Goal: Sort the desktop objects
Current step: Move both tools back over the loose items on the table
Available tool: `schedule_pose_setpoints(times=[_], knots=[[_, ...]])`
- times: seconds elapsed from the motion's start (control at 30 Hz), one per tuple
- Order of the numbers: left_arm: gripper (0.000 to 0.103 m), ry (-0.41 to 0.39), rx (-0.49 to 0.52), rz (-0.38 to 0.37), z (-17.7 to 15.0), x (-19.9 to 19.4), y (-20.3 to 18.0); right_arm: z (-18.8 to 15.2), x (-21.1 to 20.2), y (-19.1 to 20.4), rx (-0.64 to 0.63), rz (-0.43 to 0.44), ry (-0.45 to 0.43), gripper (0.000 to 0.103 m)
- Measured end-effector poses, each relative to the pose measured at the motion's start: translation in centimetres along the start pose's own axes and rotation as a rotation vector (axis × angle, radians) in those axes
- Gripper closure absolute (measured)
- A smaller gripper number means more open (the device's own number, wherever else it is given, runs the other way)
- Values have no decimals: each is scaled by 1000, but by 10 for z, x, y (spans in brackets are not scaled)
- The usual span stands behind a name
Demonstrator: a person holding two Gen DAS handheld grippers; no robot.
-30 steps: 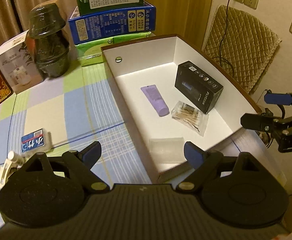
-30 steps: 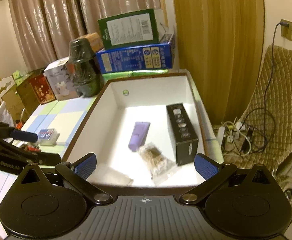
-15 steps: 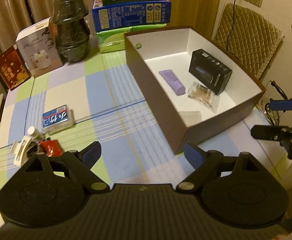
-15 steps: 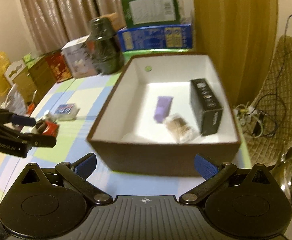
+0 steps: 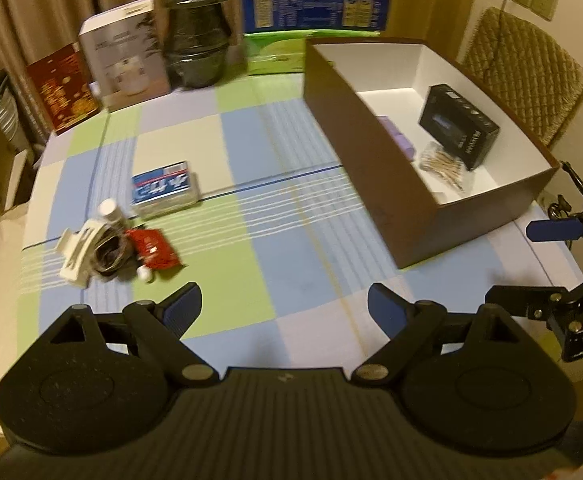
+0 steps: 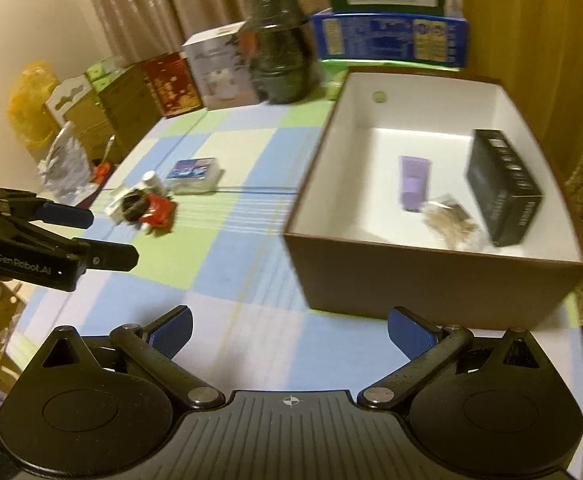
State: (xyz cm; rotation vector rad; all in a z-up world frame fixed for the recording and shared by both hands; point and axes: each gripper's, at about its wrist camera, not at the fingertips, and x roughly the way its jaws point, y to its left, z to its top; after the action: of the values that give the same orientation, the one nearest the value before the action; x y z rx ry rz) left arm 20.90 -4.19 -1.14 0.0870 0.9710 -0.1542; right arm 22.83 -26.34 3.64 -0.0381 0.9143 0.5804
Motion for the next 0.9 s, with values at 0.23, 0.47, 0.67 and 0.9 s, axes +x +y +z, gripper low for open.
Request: schedule_pose_setpoints(times=[0.23,0.47,0.67,0.9], knots=[[14,4,-60,46,-17,-10,42,11,23,38,-40,44,5,2],[12,5,-119,86,-32,-16,89,21,46,70,-70,75,5,2],[13,-2,-159,128,-40,-16,126,33,72,98,-102,68,-11,2],[13,-12,-153,177,-45,-5,159,46,109,127,-154,60,-37,2]])
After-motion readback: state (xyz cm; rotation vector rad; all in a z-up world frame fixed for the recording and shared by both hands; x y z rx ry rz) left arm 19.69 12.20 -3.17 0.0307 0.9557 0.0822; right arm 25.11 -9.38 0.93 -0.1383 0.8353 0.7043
